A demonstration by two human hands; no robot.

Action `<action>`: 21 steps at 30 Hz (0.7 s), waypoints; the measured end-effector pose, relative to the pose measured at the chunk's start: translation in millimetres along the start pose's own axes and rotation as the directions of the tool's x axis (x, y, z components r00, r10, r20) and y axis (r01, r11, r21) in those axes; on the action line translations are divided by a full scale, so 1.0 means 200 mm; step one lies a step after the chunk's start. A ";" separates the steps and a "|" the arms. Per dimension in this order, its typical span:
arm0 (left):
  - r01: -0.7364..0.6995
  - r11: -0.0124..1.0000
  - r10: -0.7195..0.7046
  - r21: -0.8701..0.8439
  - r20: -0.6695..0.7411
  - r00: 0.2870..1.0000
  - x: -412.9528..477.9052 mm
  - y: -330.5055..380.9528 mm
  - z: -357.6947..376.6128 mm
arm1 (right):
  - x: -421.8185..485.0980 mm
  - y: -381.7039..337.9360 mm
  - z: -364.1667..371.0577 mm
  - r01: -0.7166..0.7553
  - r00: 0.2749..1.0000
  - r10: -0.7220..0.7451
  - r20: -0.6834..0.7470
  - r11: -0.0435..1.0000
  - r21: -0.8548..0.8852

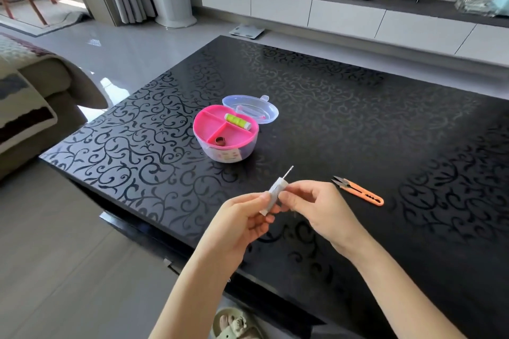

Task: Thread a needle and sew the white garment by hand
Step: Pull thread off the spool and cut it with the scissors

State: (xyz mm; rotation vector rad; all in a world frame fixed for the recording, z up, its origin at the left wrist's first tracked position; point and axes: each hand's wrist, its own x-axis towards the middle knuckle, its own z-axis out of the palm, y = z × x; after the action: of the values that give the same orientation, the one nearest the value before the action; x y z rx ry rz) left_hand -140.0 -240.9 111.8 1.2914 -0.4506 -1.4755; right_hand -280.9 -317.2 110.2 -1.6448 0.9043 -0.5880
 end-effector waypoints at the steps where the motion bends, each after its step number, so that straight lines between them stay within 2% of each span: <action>1: 0.014 1.000 -0.014 -0.019 -0.001 1.000 0.00 0.00 0.00 | -0.01 0.00 -0.01 -0.005 1.000 0.005 -0.007 1.000 -0.001; 4: 0.078 0.987 -0.075 -0.139 0.025 0.997 -0.01 0.02 -0.01 | -0.02 0.00 -0.07 -0.019 0.999 0.020 -0.025 0.999 0.028; 7: 0.099 0.968 -0.079 -0.231 0.091 0.993 -0.02 0.04 -0.01 | -0.02 -0.03 -0.14 -0.011 0.996 0.023 -0.090 0.992 0.129; 12: 0.067 0.966 -0.025 -0.248 0.170 0.985 -0.04 0.06 0.00 | 0.04 -0.12 -0.26 -0.023 0.983 0.062 -0.174 0.976 0.216; 17: 0.047 0.969 -0.006 -0.243 0.165 0.986 -0.05 0.06 0.02 | 0.16 -0.21 -0.36 -0.041 0.971 0.075 -0.228 0.988 0.148; 21: 0.089 0.961 -0.085 -0.261 0.027 0.996 -0.01 0.06 0.00 | 0.18 -0.19 -0.41 -0.143 0.964 0.114 -0.241 0.984 -0.108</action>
State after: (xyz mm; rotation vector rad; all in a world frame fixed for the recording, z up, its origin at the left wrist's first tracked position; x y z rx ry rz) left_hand -135.3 -243.3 122.2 1.1014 -0.2015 -1.5615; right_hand -313.4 -390.8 165.2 -1.6347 1.2329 -0.6554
